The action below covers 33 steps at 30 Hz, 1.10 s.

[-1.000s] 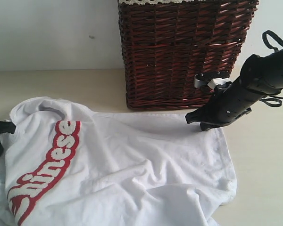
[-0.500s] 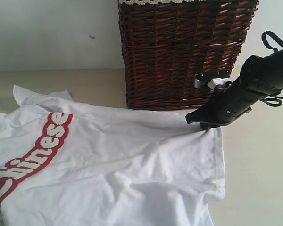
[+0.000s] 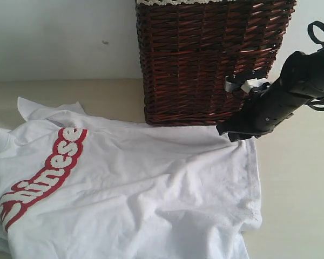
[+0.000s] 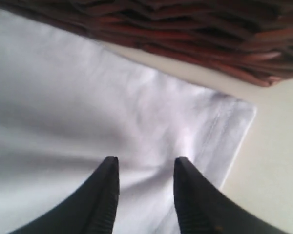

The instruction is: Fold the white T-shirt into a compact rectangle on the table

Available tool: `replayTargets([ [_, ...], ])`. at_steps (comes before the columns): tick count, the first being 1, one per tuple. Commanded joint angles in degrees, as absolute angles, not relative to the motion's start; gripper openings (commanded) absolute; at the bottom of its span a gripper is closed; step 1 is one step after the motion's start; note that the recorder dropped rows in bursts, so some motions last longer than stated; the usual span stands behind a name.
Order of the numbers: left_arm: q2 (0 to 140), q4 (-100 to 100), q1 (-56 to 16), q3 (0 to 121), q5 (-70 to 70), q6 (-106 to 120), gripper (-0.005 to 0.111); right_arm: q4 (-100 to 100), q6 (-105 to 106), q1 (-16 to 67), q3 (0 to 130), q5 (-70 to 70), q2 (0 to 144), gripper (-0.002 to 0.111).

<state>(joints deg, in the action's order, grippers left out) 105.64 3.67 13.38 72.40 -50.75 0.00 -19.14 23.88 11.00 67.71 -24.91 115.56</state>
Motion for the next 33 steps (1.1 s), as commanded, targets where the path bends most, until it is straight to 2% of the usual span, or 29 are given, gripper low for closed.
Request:
replayTargets([
  [1, 104.21, 1.68, 13.09, 72.83, -51.57, 0.00, 0.048, -21.12, 24.88, 10.68, 67.81, -31.86, 114.11, 0.038],
  [4, 103.94, -0.74, 13.09, 72.83, -51.57, 1.69, 0.048, -26.60, 29.47, 10.68, 65.14, -33.67, 111.48, 0.035],
  [7, 103.76, -3.41, 13.09, 72.83, -51.32, 4.16, 0.048, -28.88, 31.51, 10.68, 60.13, -29.71, 107.42, 0.031],
  [12, 103.76, -7.28, 13.09, 72.83, -50.63, 8.09, 0.047, -31.48, 31.79, 11.76, 51.44, -27.66, 95.11, 0.025],
  [16, 103.67, -14.43, 13.09, 72.83, -51.79, 15.39, 0.030, -34.01, 31.79, 18.57, 41.98, -27.06, 85.72, 0.017],
  [19, 103.14, -17.14, 13.09, 72.58, -54.38, 18.39, 0.019, -34.46, 31.79, 26.84, 34.51, -26.08, 81.33, 0.000],
  [22, 101.19, -16.60, 12.51, 70.56, -55.61, 18.71, 0.012, -36.29, 31.79, 33.57, 29.11, -21.54, 80.38, 0.000],
  [25, 98.88, -16.74, 10.41, 67.00, -57.52, 19.59, 0.011, -37.02, 31.67, 38.70, 27.16, -16.89, 82.17, 0.000],
  [33, 96.58, -11.10, -2.59, 58.23, -69.46, 18.99, 0.011, -36.94, 31.80, 40.29, 27.28, -13.46, 93.39, 0.000],
])
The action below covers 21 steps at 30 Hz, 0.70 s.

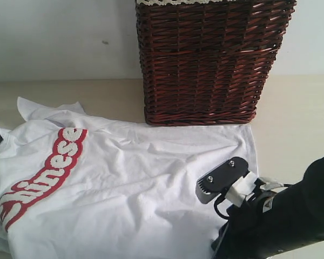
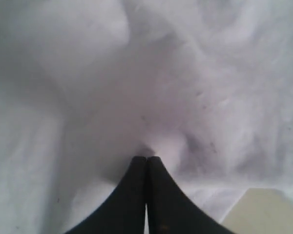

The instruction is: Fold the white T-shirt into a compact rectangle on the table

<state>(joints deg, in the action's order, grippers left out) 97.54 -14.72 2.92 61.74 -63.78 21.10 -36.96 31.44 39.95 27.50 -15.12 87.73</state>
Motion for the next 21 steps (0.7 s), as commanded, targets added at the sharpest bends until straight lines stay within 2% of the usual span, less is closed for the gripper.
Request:
replayTargets([
  [1, 96.58, -10.46, -3.56, 57.22, -69.79, 18.13, 0.011, -36.94, 31.80, 40.29, 27.28, -12.84, 94.80, 0.000],
  [9, 96.58, -9.66, -6.45, 51.19, -65.75, 17.61, 0.011, -36.94, 31.62, 40.17, 30.31, -8.49, 104.62, 0.000],
  [21, 98.04, -10.08, -10.79, 46.85, -50.89, 18.71, 0.011, -31.95, 28.27, 38.72, 31.07, -8.16, 105.02, 0.000],
])
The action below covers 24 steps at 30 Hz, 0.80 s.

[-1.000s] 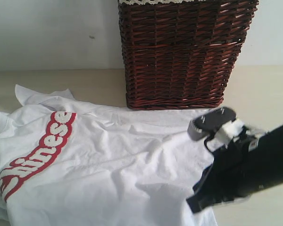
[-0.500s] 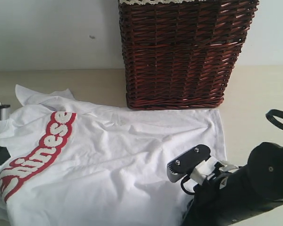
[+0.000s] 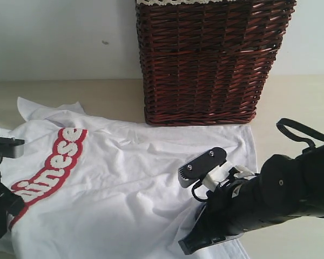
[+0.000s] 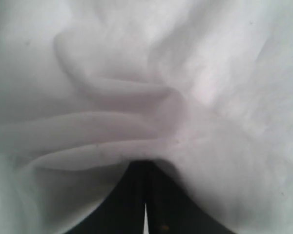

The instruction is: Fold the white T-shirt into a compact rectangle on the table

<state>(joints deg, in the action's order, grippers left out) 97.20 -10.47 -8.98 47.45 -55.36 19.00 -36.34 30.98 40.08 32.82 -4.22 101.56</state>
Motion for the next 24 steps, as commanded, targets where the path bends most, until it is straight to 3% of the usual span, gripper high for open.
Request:
replayTargets([
  [1, 98.50, -9.58, -10.79, 46.85, -49.96, 17.78, 0.011, -30.96, 27.81, 37.85, 31.07, -7.93, 104.64, 0.000],
  [7, 102.25, -7.90, -10.79, 46.85, -46.84, 14.03, 0.011, -29.67, 27.79, 30.20, 31.07, -8.42, 102.28, 0.000],
  [16, 107.47, 6.93, -10.79, 46.85, -56.56, 3.66, 0.011, -29.34, 28.34, 23.77, 31.07, -7.17, 98.97, 0.000],
  [24, 107.09, 6.78, -10.79, 46.85, -66.79, 4.41, 0.011, -28.13, 28.34, 20.19, 31.07, -6.25, 97.67, 0.000],
])
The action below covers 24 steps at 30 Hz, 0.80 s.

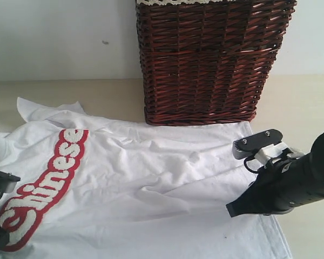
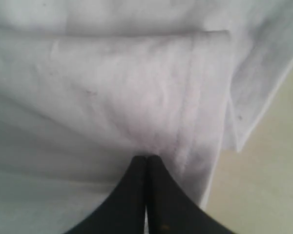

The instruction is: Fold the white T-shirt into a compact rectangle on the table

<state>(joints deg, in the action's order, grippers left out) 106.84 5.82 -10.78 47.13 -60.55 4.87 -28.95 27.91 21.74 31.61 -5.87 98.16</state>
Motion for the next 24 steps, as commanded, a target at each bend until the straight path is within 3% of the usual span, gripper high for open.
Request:
replayTargets([
  [1, 107.09, 6.87, -10.79, 46.85, -68.34, 4.68, 0.011, -28.13, 28.34, 20.19, 31.07, -6.25, 97.67, 0.000],
  [8, 106.22, 8.27, -10.79, 47.70, -69.96, 5.53, 0.011, -27.87, 28.34, 20.21, 31.07, -6.78, 97.67, 0.000],
  [18, 99.99, 0.00, -10.79, 44.57, -50.26, 13.27, 0.011, -27.97, 28.34, 20.21, 31.07, -7.28, 96.66, 0.000],
  [24, 103.35, 4.54, -10.79, 43.47, -54.53, 7.71, 0.011, -28.14, 28.34, 20.21, 31.07, -7.18, 96.06, 0.000],
])
